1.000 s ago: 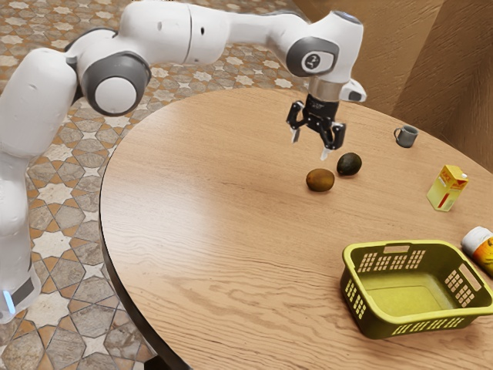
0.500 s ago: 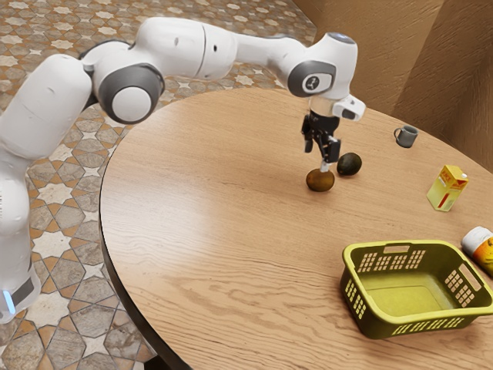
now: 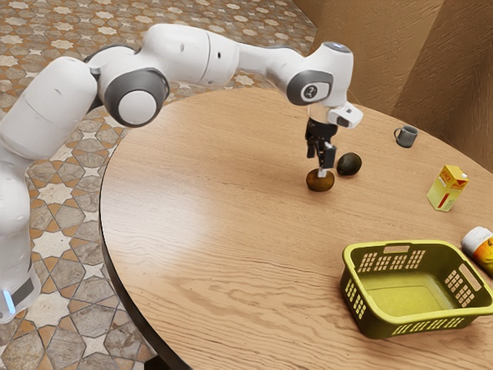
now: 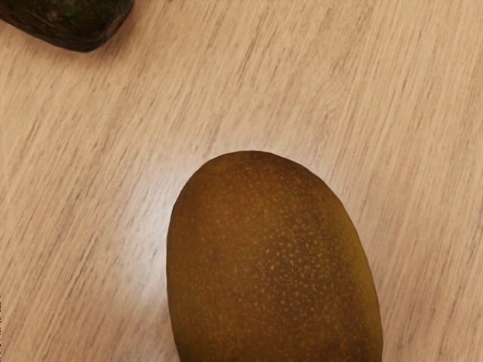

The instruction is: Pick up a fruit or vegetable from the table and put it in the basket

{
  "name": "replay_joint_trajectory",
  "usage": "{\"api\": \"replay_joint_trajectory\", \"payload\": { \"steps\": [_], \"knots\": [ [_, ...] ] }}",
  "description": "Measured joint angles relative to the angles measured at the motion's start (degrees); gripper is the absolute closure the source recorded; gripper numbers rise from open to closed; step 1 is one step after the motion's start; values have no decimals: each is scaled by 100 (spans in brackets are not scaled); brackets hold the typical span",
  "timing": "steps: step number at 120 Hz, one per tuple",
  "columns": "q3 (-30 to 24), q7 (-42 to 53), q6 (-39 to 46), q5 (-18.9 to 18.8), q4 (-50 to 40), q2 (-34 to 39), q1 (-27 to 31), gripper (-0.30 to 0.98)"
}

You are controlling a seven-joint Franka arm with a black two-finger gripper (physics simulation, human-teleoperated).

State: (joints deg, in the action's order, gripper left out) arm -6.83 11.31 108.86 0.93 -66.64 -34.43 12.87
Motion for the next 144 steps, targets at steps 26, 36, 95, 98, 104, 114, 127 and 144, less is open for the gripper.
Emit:
{"api": "replay_joint_trajectory", "payload": {
  "steps": [26,36,95,98,104,114,127,144],
  "knots": [
    [-2,250,72,3,-52,-5,-7,0],
    [-9,322,117,7,-59,-46,-10,0],
    [-149,586,362,128,-47,-327,49,0],
    [-150,595,375,130,-48,-332,50,0],
    [-151,611,395,132,-50,-338,56,0],
    [-151,637,428,134,-46,-360,65,0],
    [-158,668,465,135,-34,-410,67,0],
    [-164,700,504,136,-28,-465,94,0]
  ]
}}
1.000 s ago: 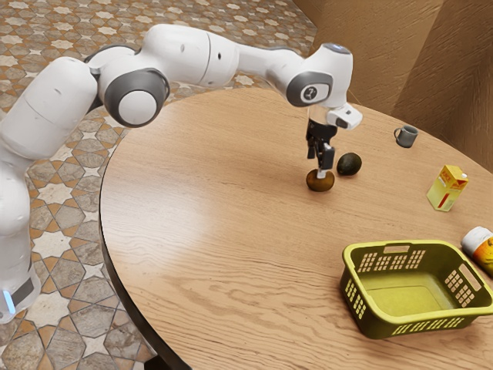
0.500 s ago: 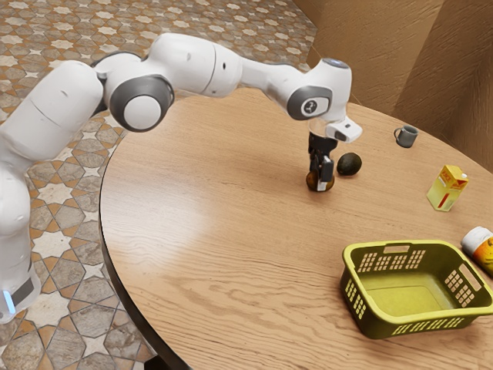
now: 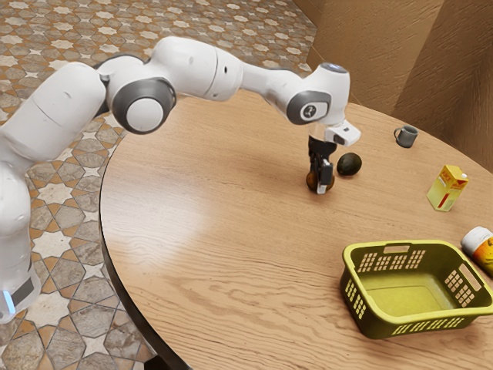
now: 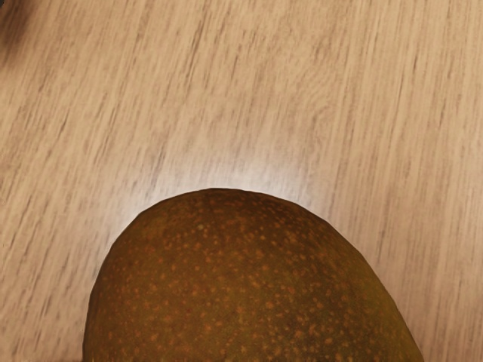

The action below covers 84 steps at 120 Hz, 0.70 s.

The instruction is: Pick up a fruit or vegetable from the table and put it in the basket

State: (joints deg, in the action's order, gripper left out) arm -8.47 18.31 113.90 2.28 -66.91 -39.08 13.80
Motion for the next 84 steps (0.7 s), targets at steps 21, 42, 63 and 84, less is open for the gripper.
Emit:
{"api": "replay_joint_trajectory", "payload": {
  "steps": [21,42,63,84],
  "knots": [
    [-53,33,57,0,1,-51,25,0],
    [-54,27,259,-2,0,-53,26,25],
    [-36,-60,438,182,-7,4,51,39],
    [63,-360,516,265,-1170,1462,-92,41]
  ]
}}
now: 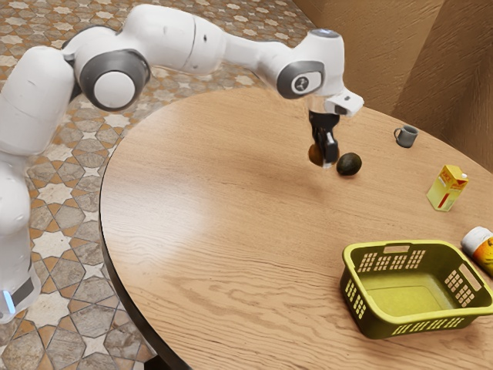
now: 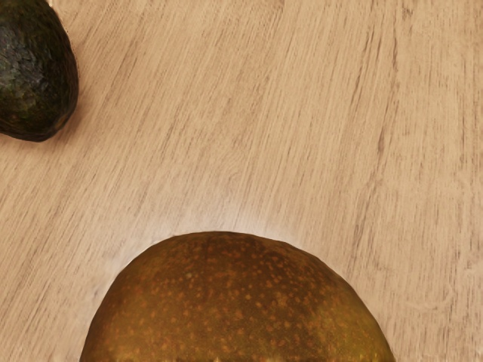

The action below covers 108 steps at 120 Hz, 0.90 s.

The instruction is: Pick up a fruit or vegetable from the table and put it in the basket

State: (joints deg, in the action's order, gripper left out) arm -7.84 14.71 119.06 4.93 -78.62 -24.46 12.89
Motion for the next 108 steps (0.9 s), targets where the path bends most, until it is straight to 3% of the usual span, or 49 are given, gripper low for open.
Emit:
{"api": "replay_joint_trajectory", "payload": {
  "steps": [24,41,59,108],
  "knots": [
    [47,-467,35,183,-653,1434,-1131,41],
    [90,-730,50,280,-733,1673,-2030,41],
    [45,-942,227,309,-569,1376,-2465,41],
    [-95,-1271,831,312,949,-335,-2568,41]
  ]
}}
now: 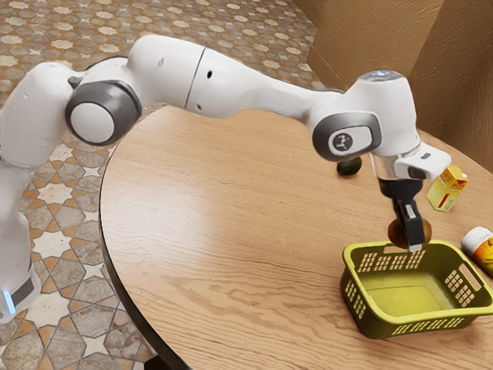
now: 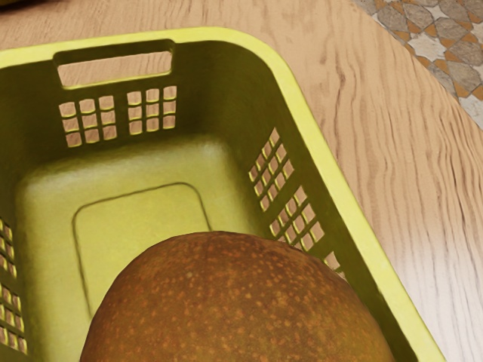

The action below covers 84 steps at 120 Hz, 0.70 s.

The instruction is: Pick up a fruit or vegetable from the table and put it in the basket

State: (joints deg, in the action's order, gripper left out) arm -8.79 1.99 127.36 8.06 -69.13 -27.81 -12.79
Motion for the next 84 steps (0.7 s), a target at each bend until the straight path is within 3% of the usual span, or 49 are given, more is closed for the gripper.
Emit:
{"api": "replay_joint_trajectory", "payload": {
  "steps": [37,52,73,79,84],
  "knots": [
    [-71,-120,389,1,92,-209,65,41],
    [-50,-114,459,273,11,-199,59,17],
    [-32,-99,508,431,-3,-147,120,5],
    [26,-190,515,644,-198,153,281,4],
    [127,-563,471,866,-980,904,517,3]
  ]
}}
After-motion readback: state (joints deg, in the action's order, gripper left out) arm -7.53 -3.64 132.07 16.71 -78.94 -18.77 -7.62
